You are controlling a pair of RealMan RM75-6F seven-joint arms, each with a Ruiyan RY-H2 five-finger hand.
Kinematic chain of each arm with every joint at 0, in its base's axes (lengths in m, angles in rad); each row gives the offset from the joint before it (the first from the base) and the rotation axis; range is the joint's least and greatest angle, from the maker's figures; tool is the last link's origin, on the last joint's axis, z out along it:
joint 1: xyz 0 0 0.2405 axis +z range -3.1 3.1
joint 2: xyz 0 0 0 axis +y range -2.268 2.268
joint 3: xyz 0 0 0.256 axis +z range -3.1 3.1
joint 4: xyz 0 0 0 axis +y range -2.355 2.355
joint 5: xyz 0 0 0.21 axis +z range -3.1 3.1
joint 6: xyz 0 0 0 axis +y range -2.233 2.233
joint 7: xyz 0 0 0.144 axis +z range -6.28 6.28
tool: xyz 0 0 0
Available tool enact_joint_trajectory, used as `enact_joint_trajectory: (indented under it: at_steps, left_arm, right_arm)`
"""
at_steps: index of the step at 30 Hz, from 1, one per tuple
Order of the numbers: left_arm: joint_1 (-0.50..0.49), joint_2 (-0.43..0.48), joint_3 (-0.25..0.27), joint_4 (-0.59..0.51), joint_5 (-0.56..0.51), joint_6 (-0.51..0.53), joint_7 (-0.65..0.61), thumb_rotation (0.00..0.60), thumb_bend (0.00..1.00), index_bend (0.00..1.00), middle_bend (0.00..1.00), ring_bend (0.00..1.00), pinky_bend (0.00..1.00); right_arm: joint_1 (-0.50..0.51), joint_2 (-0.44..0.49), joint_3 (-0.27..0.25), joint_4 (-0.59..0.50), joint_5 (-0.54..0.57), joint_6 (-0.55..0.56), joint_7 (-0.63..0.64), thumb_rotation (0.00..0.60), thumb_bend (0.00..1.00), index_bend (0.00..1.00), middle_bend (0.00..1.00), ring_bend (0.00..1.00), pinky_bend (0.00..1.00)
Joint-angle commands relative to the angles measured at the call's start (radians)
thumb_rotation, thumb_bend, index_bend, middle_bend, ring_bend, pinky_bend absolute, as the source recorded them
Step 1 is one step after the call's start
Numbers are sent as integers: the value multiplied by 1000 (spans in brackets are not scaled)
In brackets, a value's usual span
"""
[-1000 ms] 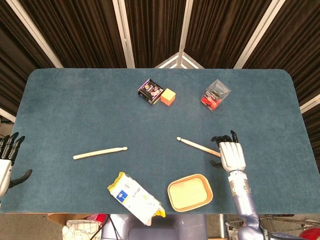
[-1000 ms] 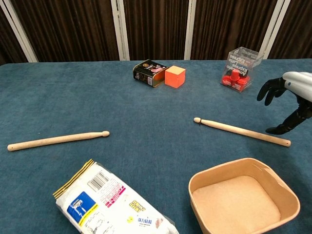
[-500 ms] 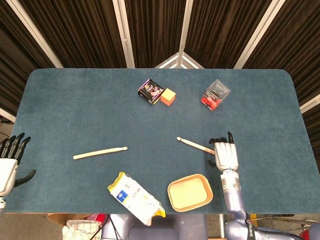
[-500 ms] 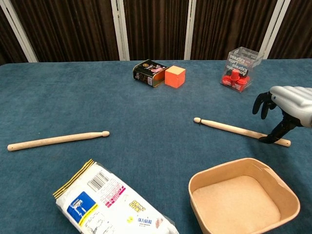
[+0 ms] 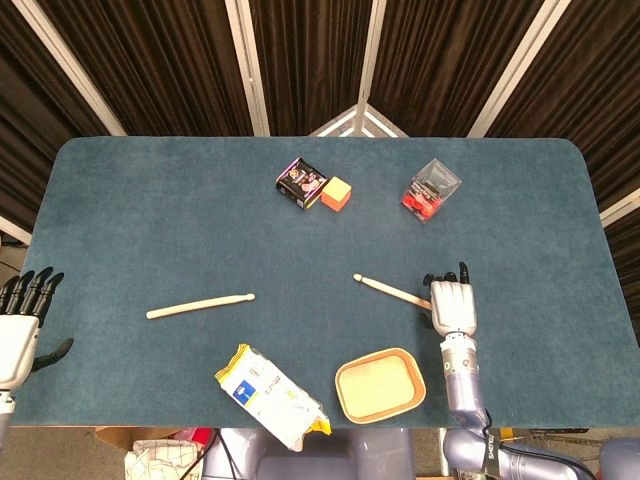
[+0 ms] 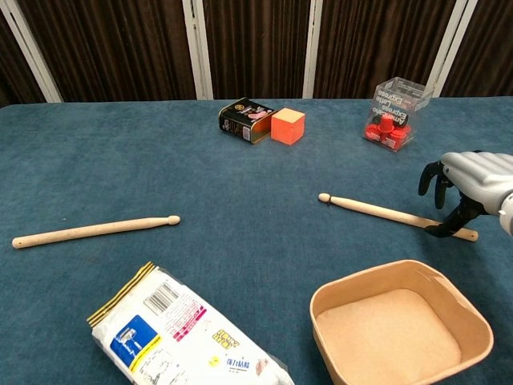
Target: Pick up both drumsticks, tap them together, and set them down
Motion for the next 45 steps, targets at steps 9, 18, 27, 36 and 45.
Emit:
enact_joint_trajectory:
  at_steps: [9,18,27,36,45]
  left_arm:
    - [-1,-5,2,-1,-3,-1,13,600,306,61,41,0,0]
    - [-5,-8,2,-1,-10,-8,24,600,307,61,41,0,0]
    - [-8,-11,4,-3,-18,-16,37,600,306,64,40,0,0]
    - [-11,-14,9,-5,-11,-19,43,600,307,64,40,0,0]
    - [-14,-14,12,-6,-12,-27,45,600,307,65,39,0,0]
  right_arm:
    - [25,-44,-12,67,-4,-5,-26,600,277,509,490,303,38]
    - [38,-69,-12,106,-1,-13,-40,600,305,538,504,318,38]
    - [44,-88,-11,142,-1,-16,-47,600,324,540,521,329,39]
    - [47,-97,-13,156,-11,-18,-43,600,334,545,547,332,39]
    - [49,-102,-16,164,-14,-23,-52,600,334,555,560,346,38]
